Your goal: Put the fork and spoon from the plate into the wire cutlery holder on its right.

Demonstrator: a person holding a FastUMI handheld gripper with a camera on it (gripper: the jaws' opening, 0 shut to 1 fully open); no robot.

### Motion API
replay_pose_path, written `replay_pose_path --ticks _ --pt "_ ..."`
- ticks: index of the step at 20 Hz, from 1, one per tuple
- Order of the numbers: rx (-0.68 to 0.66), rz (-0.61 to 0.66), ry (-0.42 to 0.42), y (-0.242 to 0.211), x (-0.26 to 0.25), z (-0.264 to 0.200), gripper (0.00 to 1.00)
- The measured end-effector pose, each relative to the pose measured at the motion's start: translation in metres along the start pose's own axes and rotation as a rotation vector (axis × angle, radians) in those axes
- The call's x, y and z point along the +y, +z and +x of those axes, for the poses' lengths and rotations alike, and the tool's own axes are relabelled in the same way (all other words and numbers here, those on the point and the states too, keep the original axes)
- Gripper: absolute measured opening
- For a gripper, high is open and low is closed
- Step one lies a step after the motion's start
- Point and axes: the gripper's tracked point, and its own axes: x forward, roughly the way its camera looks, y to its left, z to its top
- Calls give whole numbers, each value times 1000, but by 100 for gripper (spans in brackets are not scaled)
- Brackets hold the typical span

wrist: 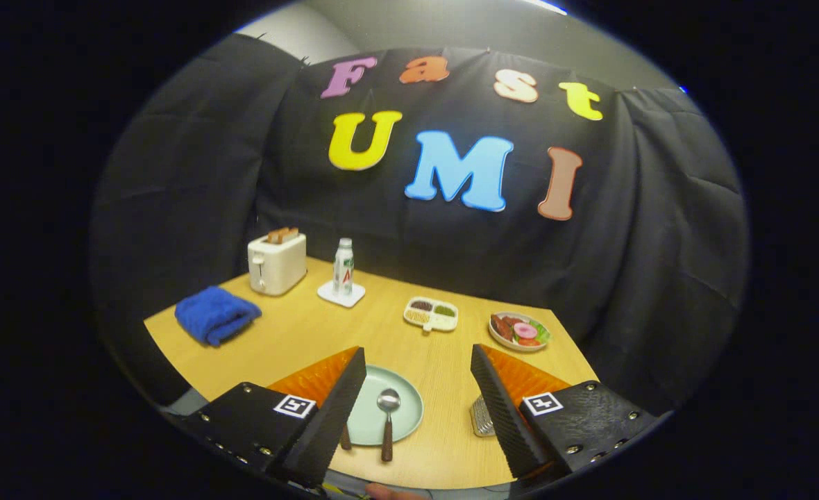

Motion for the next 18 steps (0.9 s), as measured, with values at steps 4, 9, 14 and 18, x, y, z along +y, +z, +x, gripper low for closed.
replay_pose_path --ticks 4,9,14,18 --pt "276 -73 107 -76 14 22 93" --pt "518 -153 164 -148 18 34 93" --pt "643 -135 195 -182 22 49 86" --pt "646 -177 198 -183 21 58 54"
